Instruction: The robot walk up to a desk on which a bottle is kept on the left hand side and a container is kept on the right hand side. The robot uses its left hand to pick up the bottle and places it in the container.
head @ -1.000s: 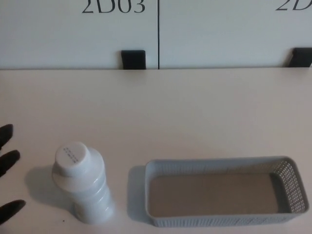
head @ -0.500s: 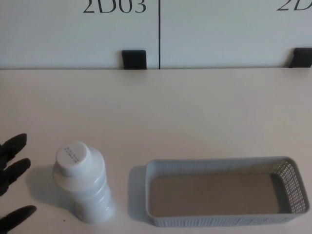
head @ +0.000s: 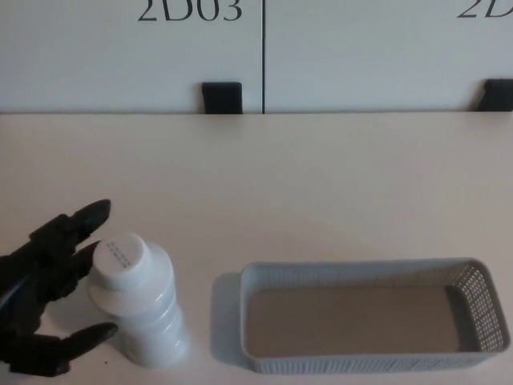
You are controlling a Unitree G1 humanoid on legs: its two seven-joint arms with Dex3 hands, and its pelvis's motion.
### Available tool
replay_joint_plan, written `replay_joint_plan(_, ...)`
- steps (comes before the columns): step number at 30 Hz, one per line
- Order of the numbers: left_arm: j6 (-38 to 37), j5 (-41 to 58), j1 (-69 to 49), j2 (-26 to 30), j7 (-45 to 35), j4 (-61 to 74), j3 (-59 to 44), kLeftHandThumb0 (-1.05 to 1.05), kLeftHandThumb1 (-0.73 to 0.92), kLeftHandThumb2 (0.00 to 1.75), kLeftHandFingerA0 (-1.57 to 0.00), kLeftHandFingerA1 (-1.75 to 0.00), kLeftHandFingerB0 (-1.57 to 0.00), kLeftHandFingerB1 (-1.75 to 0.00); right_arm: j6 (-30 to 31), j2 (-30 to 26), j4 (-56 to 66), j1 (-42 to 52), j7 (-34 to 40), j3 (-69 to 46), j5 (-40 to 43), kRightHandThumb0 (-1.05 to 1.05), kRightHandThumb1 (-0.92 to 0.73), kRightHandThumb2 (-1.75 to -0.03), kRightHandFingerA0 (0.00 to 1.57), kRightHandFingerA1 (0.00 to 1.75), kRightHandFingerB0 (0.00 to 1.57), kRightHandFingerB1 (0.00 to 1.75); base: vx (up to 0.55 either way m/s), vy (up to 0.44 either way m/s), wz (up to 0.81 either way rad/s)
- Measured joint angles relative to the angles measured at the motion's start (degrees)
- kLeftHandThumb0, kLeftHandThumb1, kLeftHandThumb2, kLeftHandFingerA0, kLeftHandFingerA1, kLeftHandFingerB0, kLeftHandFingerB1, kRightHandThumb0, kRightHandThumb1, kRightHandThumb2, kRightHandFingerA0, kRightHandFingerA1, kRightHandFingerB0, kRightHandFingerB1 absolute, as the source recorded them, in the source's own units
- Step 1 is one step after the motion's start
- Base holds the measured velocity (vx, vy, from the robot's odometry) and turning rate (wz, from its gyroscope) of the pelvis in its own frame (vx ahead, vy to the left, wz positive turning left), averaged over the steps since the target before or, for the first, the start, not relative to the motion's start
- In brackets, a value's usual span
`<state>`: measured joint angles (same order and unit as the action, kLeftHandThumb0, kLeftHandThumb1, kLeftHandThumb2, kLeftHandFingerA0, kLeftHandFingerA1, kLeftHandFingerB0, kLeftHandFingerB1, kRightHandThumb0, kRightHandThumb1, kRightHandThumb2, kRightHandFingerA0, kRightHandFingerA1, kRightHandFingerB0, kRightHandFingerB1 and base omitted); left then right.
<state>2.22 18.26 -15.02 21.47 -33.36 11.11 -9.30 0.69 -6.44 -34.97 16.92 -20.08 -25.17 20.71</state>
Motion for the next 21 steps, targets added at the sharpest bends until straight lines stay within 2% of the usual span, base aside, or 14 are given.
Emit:
replay_joint_plan(3, 0.2, -0.4, 0.1, -1.2, 0.4, 0.7, 2.5, -0.60, 0.36, 0.76, -0.02, -0.31, -0.01, -0.14, 0.0, 0.0, -0.4, -0.3, 0.0, 0.0, 0.0, -0.28, -0.45, -0.54, 0.49, 0.57, 0.34, 0.42, 0.00, 0.000, 0.00)
replay_joint_plan(4, 0.2, -0.5, 0.1, -1.3, 0.5, 0.8, 2.8, -0.58, 0.35, 0.75, -0.02, -0.31, -0.01, -0.15, 0.0, 0.0, -0.5, -0.4, 0.0, 0.0, 0.0, -0.21, -0.31, -0.82, 0.38, 0.63, 0.20, 0.53, 0.00, 0.000, 0.00)
replay_joint_plan(7, 0.7, -1.4, 0.5, -1.8, 1.3, 1.3, 4.9, -0.59, 0.35, 0.75, -0.03, -0.31, -0.03, -0.15, -0.1, 0.0, -0.4, -0.7, 0.1, 0.1, 0.0, -0.21, -0.30, -0.81, 0.41, 0.64, 0.22, 0.54, 0.00, 0.000, 0.00)
replay_joint_plan(8, 0.9, -1.5, 0.7, -1.9, 1.4, 1.3, 5.4, -0.53, 0.47, 0.55, -0.06, -0.28, 0.00, -0.19, -0.1, 0.0, -0.4, -0.9, 0.1, 0.2, -0.1, -0.27, -0.46, -0.53, 0.48, 0.56, 0.34, 0.42, 0.00, 0.000, 0.00)
replay_joint_plan(9, 1.2, -1.6, 1.1, -2.1, 1.6, 1.2, 5.9, -0.55, 0.34, 0.74, -0.01, -0.32, 0.00, -0.17, -0.1, 0.1, -0.4, -1.1, 0.2, 0.2, -0.1, -0.26, -0.46, -0.54, 0.53, 0.57, 0.36, 0.42, 0.00, 0.000, 0.00)
replay_joint_plan(11, 1.6, -1.6, 1.9, -2.2, 1.7, 0.2, 6.2, -0.56, 0.34, 0.74, -0.01, -0.31, 0.00, -0.16, -0.1, 0.2, -0.1, -1.3, 0.3, 0.3, 0.0, -0.27, -0.46, -0.54, 0.48, 0.59, 0.37, 0.45, 0.00, 0.000, 0.00)
replay_joint_plan(12, 2.2, -1.6, 2.8, -2.3, 1.8, -1.2, 6.4, -0.56, 0.34, 0.74, -0.01, -0.33, 0.00, -0.17, -0.1, 0.5, 1.1, -1.4, 0.5, 0.4, 0.0, -0.22, -0.34, -0.84, 0.37, 0.64, 0.20, 0.54, 0.00, 0.000, 0.00)
replay_joint_plan(15, 3.2, -1.5, 4.6, -2.3, 1.8, -4.0, 6.5, -0.55, 0.34, 0.75, -0.01, -0.33, 0.00, -0.18, 0.4, 1.2, 3.5, -1.3, 0.2, 0.5, 0.5, -0.24, -0.32, -0.83, 0.42, 0.67, 0.21, 0.55, 0.00, 0.000, 0.00)
replay_joint_plan(16, 3.7, -1.5, 5.2, -2.3, 1.8, -4.8, 6.6, -0.48, 0.47, 0.57, -0.06, -0.29, 0.00, -0.16, 0.7, 1.2, 4.2, -1.3, -0.2, 0.4, 0.9, -0.24, -0.31, -0.82, 0.44, 0.68, 0.21, 0.55, 0.00, 0.000, 0.00)
replay_joint_plan(17, 4.0, -1.5, 5.6, -2.3, 1.8, -5.2, 6.7, -0.52, 0.34, 0.76, 0.00, -0.40, 0.00, -0.23, 0.9, 1.3, 4.5, -1.3, -0.4, 0.3, 1.3, -0.24, -0.31, -0.83, 0.45, 0.68, 0.22, 0.55, 0.00, 0.000, 0.00)
replay_joint_plan(18, 4.0, -1.5, 5.6, -2.3, 1.8, -5.2, 6.7, -0.52, 0.34, 0.76, 0.00, -0.40, 0.00, -0.23, 0.9, 1.3, 4.5, -1.3, -0.4, 0.3, 1.3, -0.24, -0.31, -0.83, 0.45, 0.68, 0.22, 0.55, 0.00, 0.000, 0.00)
replay_joint_plan(19, 4.6, -1.5, 6.4, -2.4, 1.9, -5.8, 6.9, -0.49, 0.50, 0.57, -0.16, -0.35, -0.04, -0.19, 1.3, 1.3, 5.0, -1.3, -0.9, 0.2, 1.8, -0.23, -0.32, -0.83, 0.41, 0.66, 0.23, 0.55, 0.00, 0.000, 0.00)
replay_joint_plan(20, 4.6, -1.5, 6.4, -2.4, 1.9, -5.8, 6.9, -0.49, 0.50, 0.57, -0.16, -0.35, -0.04, -0.19, 1.3, 1.3, 5.0, -1.3, -0.9, 0.2, 1.8, -0.23, -0.32, -0.83, 0.41, 0.66, 0.23, 0.55, 0.00, 0.000, 0.00)
replay_joint_plan(21, 4.6, -1.5, 6.4, -2.4, 1.9, -5.8, 6.9, -0.24, 0.82, 0.64, -0.66, -0.49, -0.32, -0.33, 1.3, 1.3, 5.0, -1.3, -0.9, 0.2, 1.8, -0.23, -0.34, -0.85, 0.36, 0.64, 0.21, 0.55, 0.00, 0.000, 0.00)
